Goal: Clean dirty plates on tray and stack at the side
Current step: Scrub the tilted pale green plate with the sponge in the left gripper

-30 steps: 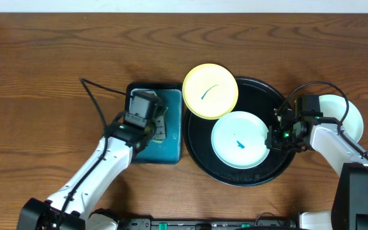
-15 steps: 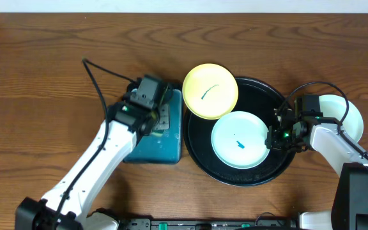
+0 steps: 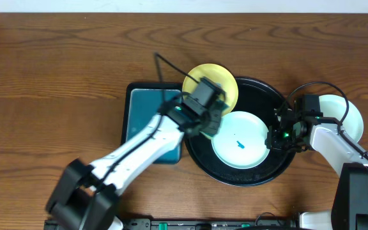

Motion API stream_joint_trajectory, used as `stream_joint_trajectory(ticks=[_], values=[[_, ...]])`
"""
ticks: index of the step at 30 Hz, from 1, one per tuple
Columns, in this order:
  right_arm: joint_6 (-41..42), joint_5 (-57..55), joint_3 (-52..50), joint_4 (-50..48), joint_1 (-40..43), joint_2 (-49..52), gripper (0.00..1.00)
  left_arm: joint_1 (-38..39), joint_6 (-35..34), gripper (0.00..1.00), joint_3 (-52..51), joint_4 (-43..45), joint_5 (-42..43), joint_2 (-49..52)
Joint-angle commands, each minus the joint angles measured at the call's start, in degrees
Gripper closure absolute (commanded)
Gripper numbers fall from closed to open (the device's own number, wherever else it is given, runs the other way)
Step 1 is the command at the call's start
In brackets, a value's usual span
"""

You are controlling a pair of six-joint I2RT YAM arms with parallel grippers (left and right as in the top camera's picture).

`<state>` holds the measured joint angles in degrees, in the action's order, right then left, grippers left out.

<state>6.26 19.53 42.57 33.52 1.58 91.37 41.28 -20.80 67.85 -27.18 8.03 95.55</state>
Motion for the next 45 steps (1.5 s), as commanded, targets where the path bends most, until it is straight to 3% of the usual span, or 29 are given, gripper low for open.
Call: stream_joint_trajectory(ticks=[1,9,16,22,25,29,34,45], values=[[-1.20,-1.25,-1.18,-0.31,-1.49,1.55,0.99,3.19,-2.99,0.93,1.60,4.70,5.20,4.52],[-1.20,-1.25,-1.18,-0.09,-1.49,1.55,0.99,7.58,-10.49,0.92,1.60,13.77,8.07,12.39],[-1.20,-1.27,-1.18,-0.09,-1.49,1.55,0.99,10.32,-9.90,0.93,1.60,14.78,7.72,17.55],[-1.20,-1.27,-1.18,-0.09,-1.49,1.55,0.99,9.55,-11.06,0.93,1.60,4.63,-9.29,18.25],[-1.20,-1.27,-1.18,-0.09,-1.49,1.55,0.99,8.46,-13.00,0.93,1.62,1.05,-13.77,18.16],[-1.20,-1.27,-1.18,-0.09,-1.49,1.55,0.99,7.63,-12.50,0.93,2.03,1.64,-9.53,17.57],[-1.22,-1.29,-1.18,-0.17,-1.49,1.55,0.99,7.80,-6.45,0.92,4.31,6.08,6.86,15.43],[-1.20,-1.29,-1.18,-0.33,-1.49,1.55,0.99,9.77,-9.94,0.92,4.74,8.81,8.15,13.55]])
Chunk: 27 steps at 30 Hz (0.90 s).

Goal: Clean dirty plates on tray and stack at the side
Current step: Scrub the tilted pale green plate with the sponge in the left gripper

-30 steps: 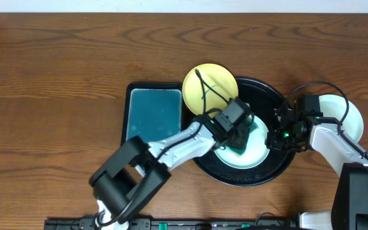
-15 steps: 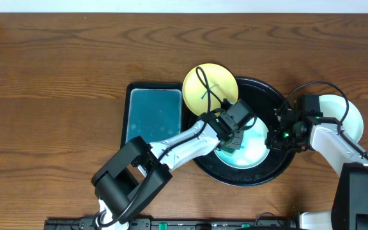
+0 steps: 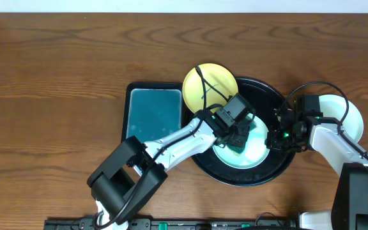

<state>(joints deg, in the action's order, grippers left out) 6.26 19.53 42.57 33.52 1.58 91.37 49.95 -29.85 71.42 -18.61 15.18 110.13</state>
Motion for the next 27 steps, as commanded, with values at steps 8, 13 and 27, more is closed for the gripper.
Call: stream_joint_trajectory(ticks=[8,13,27], values=[[-1.22,-1.29,-1.18,-0.31,-1.49,1.55,0.99,4.39,-0.83,0.92,1.18,2.47,0.24,2.97],[-1.20,-1.27,-1.18,-0.26,-1.49,1.55,0.99,3.76,-0.87,0.92,1.18,-0.20,-10.21,5.22],[-1.20,-1.27,-1.18,-0.07,-1.49,1.55,0.99,-2.78,2.05,0.93,1.25,-9.42,-17.42,1.25]])
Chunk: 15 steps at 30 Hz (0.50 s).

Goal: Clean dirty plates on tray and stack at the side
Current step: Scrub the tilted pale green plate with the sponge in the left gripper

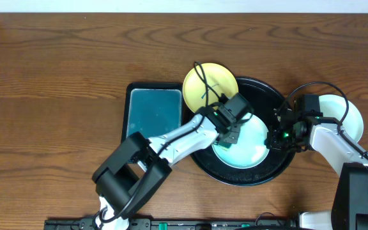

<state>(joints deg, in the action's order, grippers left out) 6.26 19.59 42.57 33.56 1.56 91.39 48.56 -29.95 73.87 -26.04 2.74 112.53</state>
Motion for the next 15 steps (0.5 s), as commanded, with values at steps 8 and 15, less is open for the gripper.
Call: stream_joint_trajectory(ticks=[8,15], values=[[-1.20,-1.33,-1.18,-0.13,-1.46,1.53,0.99,-1.33,3.30,0.92,-1.18,-1.64,2.21,-12.98],[-1.20,-1.33,-1.18,-0.15,-1.46,1.53,0.99,-1.20,0.61,0.92,-1.31,0.00,2.23,-12.76]])
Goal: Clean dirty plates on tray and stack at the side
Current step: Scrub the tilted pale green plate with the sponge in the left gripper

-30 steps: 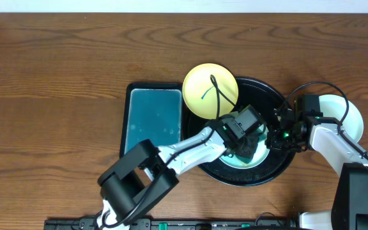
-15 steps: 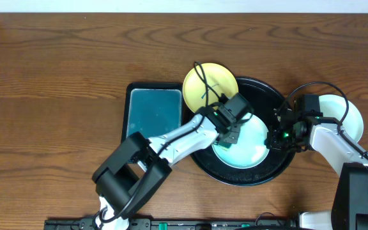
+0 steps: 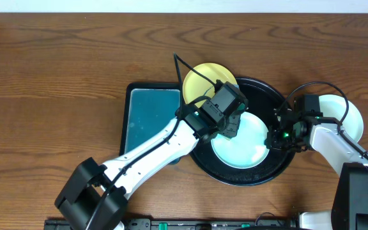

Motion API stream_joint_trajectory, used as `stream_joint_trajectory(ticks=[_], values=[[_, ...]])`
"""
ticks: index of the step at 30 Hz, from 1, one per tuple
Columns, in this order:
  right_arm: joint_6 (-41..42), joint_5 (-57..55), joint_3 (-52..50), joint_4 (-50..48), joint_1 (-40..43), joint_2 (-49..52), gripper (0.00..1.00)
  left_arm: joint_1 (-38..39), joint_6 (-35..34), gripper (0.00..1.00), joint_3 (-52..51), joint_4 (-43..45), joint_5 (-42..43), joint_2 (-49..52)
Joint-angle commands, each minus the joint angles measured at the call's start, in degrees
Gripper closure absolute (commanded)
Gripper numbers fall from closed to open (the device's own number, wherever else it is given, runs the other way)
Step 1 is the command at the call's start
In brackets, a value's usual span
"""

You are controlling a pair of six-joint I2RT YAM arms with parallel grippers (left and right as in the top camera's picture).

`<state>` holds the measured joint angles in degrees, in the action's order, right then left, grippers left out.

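A pale mint plate (image 3: 248,145) lies in the round black tray (image 3: 241,176), and its face shows no stain. A yellow plate (image 3: 202,78) overlaps the tray's upper left rim. My left gripper (image 3: 230,131) points down at the pale plate's left part, shut on a green sponge that its body mostly hides. My right gripper (image 3: 274,138) rests at the pale plate's right rim. Its dark fingers blend with the tray, so their state is unclear.
A rectangular teal dish with a black rim (image 3: 151,112) sits left of the tray, partly under my left arm. A white plate (image 3: 351,115) lies on the wood at the right, behind my right arm.
My left gripper has shifted a little up and left on the pale plate, and its arm now crosses the teal dish. The right arm has not moved.
First my left gripper was at the yellow plate's edge, and the pale plate bore a small blue stain. Then it pressed a green sponge on the plate's middle, then on its left part. The stain is gone now. The right gripper stayed at the plate's rim throughout.
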<state>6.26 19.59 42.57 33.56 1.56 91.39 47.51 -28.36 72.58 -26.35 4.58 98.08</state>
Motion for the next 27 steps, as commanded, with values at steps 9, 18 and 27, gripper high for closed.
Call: stream_joint_trajectory(ticks=[9,18,27], values=[[-1.20,-1.33,-1.18,-0.13,-1.46,1.53,0.99,3.87,-4.17,0.93,-0.02,9.60,7.58,11.32],[-1.20,-1.33,-1.18,-0.13,-1.46,1.53,0.99,7.34,-4.74,0.93,-0.02,9.22,4.50,18.08],[-1.20,-1.31,-1.18,-0.02,-1.46,1.53,0.99,1.22,-7.37,0.93,-0.02,-0.76,-9.31,18.14]])
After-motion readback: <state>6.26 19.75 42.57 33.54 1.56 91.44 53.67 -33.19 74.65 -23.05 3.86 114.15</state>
